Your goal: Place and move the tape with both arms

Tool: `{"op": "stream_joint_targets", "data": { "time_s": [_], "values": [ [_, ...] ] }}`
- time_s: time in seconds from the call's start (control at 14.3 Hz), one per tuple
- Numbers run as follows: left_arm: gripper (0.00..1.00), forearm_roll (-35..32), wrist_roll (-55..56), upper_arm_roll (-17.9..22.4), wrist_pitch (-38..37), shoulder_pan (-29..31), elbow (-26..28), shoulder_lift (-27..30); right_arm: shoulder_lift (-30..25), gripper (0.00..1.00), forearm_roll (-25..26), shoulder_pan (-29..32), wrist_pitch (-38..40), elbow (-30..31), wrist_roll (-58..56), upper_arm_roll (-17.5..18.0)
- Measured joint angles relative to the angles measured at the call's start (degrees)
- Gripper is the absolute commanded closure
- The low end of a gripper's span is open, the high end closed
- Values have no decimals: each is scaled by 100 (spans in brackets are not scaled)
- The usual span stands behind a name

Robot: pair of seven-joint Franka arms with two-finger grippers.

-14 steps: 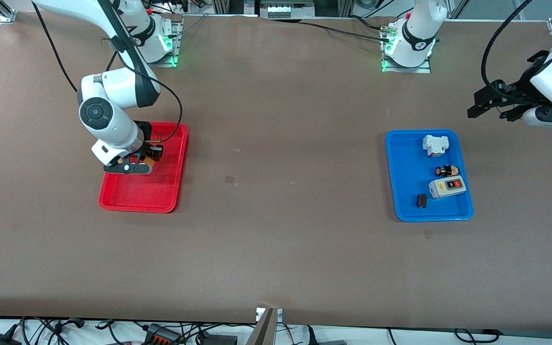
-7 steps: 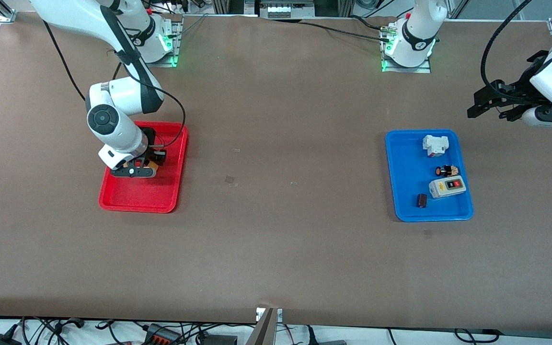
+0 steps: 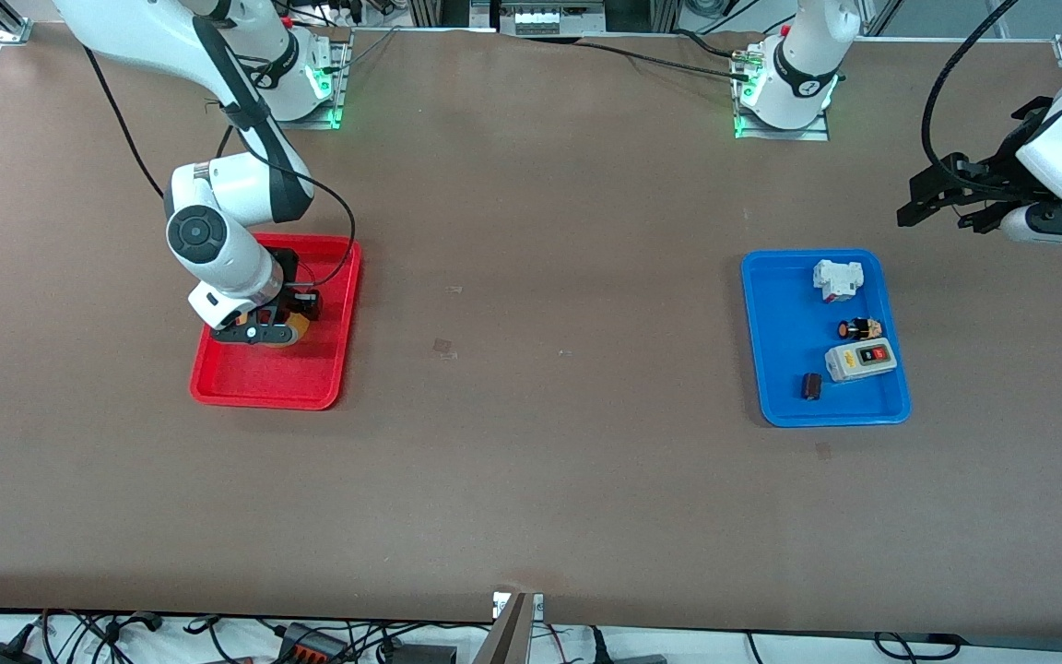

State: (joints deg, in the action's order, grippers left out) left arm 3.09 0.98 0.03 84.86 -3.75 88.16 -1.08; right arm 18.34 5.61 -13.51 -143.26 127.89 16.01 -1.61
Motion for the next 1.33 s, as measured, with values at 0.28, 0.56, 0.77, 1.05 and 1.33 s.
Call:
{"op": "stream_joint_targets", "data": {
  "time_s": [0.28, 0.56, 0.77, 1.05, 1.33],
  "values": [
    [0, 0, -11, -51, -39, -11, 10, 0, -330, 4, 0, 82, 821, -617, -4, -2],
    [0, -1, -11, -83, -39, -14, 20, 0, -693, 2, 0, 279, 2547, -1921, -45, -5],
    [0, -1, -11, -84, -39, -14, 24, 0, -873, 2, -1, 488, 3730, -2886, -76, -10],
    [0, -1, -11, -84, -39, -14, 27, 0, -1203, 2, -4, 802, 4678, -3541, -179, -16],
    [0, -1, -11, -84, -39, -14, 30, 0, -1781, 2, -26, 970, 5073, -3512, -381, -25]
  ]
}}
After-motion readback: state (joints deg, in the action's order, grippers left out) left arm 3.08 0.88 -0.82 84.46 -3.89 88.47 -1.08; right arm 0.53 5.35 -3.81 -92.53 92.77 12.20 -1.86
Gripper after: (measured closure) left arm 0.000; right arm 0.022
